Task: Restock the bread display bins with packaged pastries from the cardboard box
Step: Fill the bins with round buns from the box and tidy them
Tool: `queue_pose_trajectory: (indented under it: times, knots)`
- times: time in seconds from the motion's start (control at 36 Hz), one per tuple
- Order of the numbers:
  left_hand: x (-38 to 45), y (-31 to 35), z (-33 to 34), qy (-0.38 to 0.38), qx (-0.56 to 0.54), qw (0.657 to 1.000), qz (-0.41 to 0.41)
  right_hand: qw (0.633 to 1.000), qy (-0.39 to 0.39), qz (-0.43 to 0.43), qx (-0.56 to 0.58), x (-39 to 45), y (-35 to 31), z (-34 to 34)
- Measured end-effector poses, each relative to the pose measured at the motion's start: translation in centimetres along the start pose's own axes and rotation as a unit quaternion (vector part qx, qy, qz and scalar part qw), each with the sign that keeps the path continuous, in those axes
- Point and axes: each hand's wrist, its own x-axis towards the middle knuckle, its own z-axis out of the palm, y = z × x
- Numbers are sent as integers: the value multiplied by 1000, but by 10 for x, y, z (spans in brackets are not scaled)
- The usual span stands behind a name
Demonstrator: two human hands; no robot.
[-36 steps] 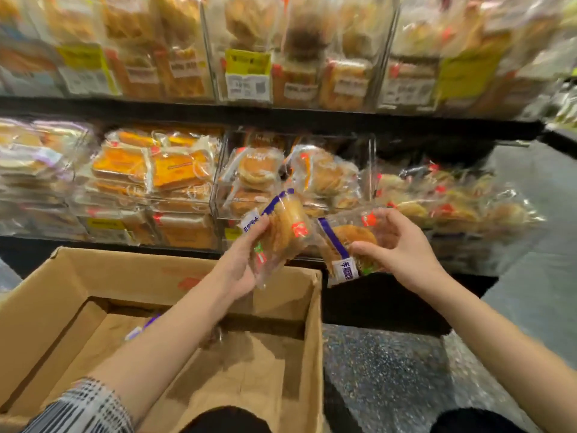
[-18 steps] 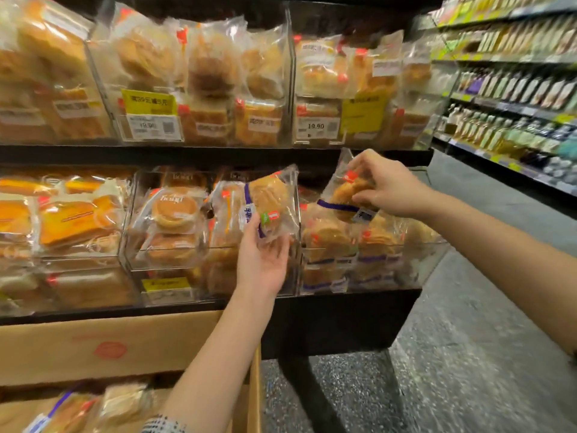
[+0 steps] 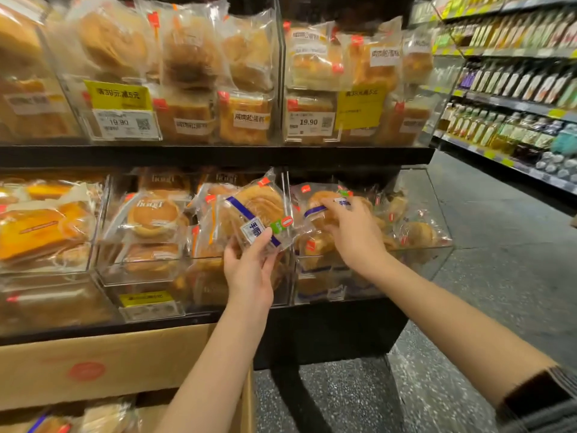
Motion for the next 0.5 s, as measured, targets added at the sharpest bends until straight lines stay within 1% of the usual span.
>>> queue_pose_trajectory:
  times: [0.11,0.25,0.31,0.36,0.44,0.47,0.5]
  knots:
    - [2,0,-2,-2,3,1000,0,999,28,-2,18,17,-4,4]
    - [1,0,0,-5,13,1000,0,1000,25,-9,6,44,-16,13]
    - [1,2,0,-4,12,1000,-2,999,28,-13,-19,54,-15,17]
    - [1,3,-1,-7,17,1000,-1,1000,12,-8,-20,64,-12,19]
    - [1,4,-1,-15,29,999,1,999,-42,-17,-13,71,-9,9]
    - [2,4,-1,-15,35,999,3,999,-40,-24,-6,71,-7,3]
    - [2,4,-1,-14,43,999,6,999,-19,-26,14,68,-6,-4]
